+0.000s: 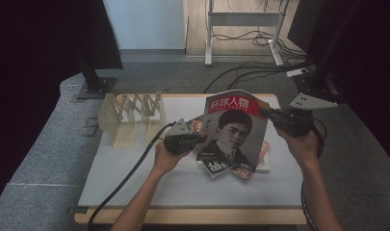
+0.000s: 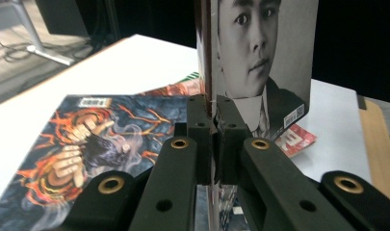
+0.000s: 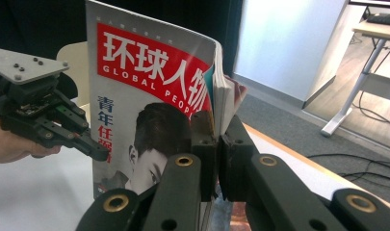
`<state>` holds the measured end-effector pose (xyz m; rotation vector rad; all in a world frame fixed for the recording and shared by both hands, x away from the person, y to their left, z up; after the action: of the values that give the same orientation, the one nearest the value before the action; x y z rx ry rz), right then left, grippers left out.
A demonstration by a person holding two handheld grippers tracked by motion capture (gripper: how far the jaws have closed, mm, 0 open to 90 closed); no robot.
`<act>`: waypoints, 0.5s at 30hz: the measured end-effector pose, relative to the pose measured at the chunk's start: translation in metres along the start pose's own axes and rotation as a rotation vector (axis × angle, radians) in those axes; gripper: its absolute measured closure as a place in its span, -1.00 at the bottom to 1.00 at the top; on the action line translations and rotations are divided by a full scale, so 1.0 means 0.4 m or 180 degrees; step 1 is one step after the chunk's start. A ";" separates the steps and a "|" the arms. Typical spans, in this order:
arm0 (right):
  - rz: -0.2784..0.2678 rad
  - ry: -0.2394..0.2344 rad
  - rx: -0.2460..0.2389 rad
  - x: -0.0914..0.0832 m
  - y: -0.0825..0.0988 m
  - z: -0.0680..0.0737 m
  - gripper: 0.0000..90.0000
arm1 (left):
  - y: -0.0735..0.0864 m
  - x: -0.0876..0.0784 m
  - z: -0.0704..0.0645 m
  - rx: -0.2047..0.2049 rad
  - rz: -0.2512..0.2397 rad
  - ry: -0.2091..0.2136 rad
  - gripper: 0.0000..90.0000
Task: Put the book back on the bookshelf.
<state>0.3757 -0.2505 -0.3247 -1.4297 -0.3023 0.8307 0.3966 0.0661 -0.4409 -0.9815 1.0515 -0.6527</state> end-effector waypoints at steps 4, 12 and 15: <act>-0.0066 0.0021 -0.0019 -0.004 -0.010 0.002 0.88 | 0.000 -0.001 -0.007 0.0114 -0.0052 -0.0065 0.94; -0.0083 -0.0022 0.0058 -0.009 0.004 -0.009 0.85 | 0.029 -0.004 -0.018 0.0116 -0.0103 0.0002 0.94; -0.0088 -0.0035 0.0077 -0.010 0.005 -0.009 0.82 | 0.032 -0.009 -0.023 0.0163 -0.0078 0.0037 0.94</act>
<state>0.3744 -0.2559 -0.3260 -1.3958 -0.3188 0.8175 0.3865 0.0716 -0.4523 -0.9482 1.0295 -0.7029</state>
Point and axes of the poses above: each handheld gripper's, and its own axes: x roughly forward along the jaws, y roughly out of its underside, z roughly to its left, the point moved 3 cm from there along x, roughly forward along the jaws, and after that the axes turned 11 degrees about x, right-handed, at the moved point
